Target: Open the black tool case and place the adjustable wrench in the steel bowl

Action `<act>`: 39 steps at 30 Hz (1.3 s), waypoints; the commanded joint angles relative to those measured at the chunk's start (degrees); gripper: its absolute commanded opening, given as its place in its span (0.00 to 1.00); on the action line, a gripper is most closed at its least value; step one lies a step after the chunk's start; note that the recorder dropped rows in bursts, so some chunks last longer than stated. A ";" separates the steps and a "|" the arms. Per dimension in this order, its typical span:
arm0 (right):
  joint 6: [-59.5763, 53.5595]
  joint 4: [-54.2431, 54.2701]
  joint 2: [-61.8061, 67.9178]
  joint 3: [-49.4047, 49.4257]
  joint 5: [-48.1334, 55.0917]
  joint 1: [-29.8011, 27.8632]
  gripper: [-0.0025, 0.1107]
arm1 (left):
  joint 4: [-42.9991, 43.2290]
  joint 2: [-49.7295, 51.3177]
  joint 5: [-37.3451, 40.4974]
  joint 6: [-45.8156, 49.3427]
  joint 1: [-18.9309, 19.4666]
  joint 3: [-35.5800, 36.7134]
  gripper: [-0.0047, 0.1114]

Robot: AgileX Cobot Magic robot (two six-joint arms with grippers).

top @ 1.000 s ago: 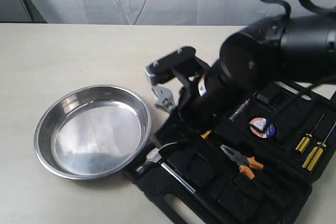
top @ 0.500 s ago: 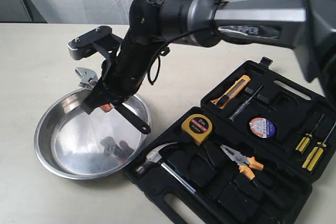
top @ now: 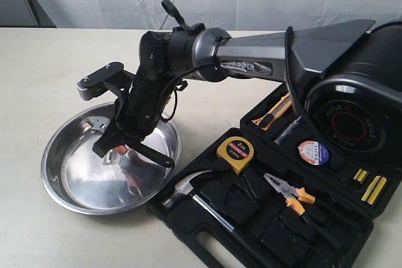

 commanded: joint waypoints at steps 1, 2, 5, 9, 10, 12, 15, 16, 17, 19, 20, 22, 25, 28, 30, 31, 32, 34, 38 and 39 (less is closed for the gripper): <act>-0.55 0.58 0.74 -0.60 -1.56 0.41 0.15 | -0.48 -0.30 0.05 -0.15 -0.37 0.14 0.04; -0.55 0.87 0.74 -0.60 -1.78 0.41 0.22 | -0.48 -0.30 0.05 -0.15 -0.37 0.14 0.04; -0.55 1.38 0.74 -0.60 -2.11 0.41 0.41 | -0.48 -0.30 0.05 -0.15 -0.37 0.14 0.04; -0.55 1.80 0.74 -0.60 -1.38 0.41 0.46 | -0.48 -0.30 0.05 -0.15 -0.37 0.14 0.04; -0.55 1.81 0.74 -0.60 -0.95 0.41 0.46 | -0.48 -0.30 0.05 -0.15 -0.37 0.14 0.04; -0.55 1.93 0.01 -0.70 -0.18 0.41 0.46 | -0.48 -0.30 0.05 -0.15 -0.37 0.14 0.04; -0.55 2.89 -1.99 -0.70 0.18 0.41 0.46 | -0.48 -0.30 0.05 -0.15 -0.37 0.14 0.04; -0.55 3.13 -2.80 -0.70 0.18 0.41 0.46 | -0.48 -0.30 0.05 -0.15 -0.37 0.14 0.04; -0.55 3.13 -3.89 -0.70 -0.11 0.41 0.46 | -0.48 -0.30 0.05 -0.15 -0.37 0.14 0.04; -0.45 3.13 -6.33 -0.70 -0.57 0.41 0.41 | -0.48 -0.30 0.05 -0.15 -0.37 0.14 0.04; -0.45 3.13 -7.39 -0.70 -0.69 0.41 0.37 | -0.48 -0.30 0.05 -0.15 -0.37 0.14 0.04; -0.45 3.13 -10.03 -0.70 -0.83 0.41 0.24 | -0.48 -0.30 0.05 -0.15 -0.37 0.14 0.04; -0.45 2.99 -13.20 -0.70 -0.03 0.41 0.08 | -0.48 -0.30 0.05 -0.15 -0.37 0.14 0.04; -0.45 2.87 -15.97 -0.70 3.17 0.41 0.01 | -0.48 -0.30 0.05 -0.15 -0.37 0.14 0.04; -0.45 2.63 -17.51 -0.70 5.75 0.41 0.01 | -0.48 -0.30 0.05 -0.15 -0.37 0.14 0.04; -0.45 2.51 -18.28 -0.70 6.96 0.41 0.01 | -0.48 -0.30 0.05 -0.15 -0.37 0.14 0.04; -0.45 2.51 -18.99 -0.70 7.73 0.41 0.01 | -0.48 -0.30 0.05 -0.15 -0.37 0.14 0.04; -0.45 1.27 -21.10 -0.57 9.22 0.41 0.01 | -0.48 -0.30 0.05 -0.15 -0.37 0.14 0.04; -0.33 0.77 -26.41 0.99 10.83 0.41 0.01 | -0.48 -0.30 0.05 -0.15 -0.37 0.14 0.04; -0.21 0.77 -28.21 1.93 10.70 0.41 0.01 | -0.48 -0.30 -0.06 -0.15 -0.37 0.14 0.04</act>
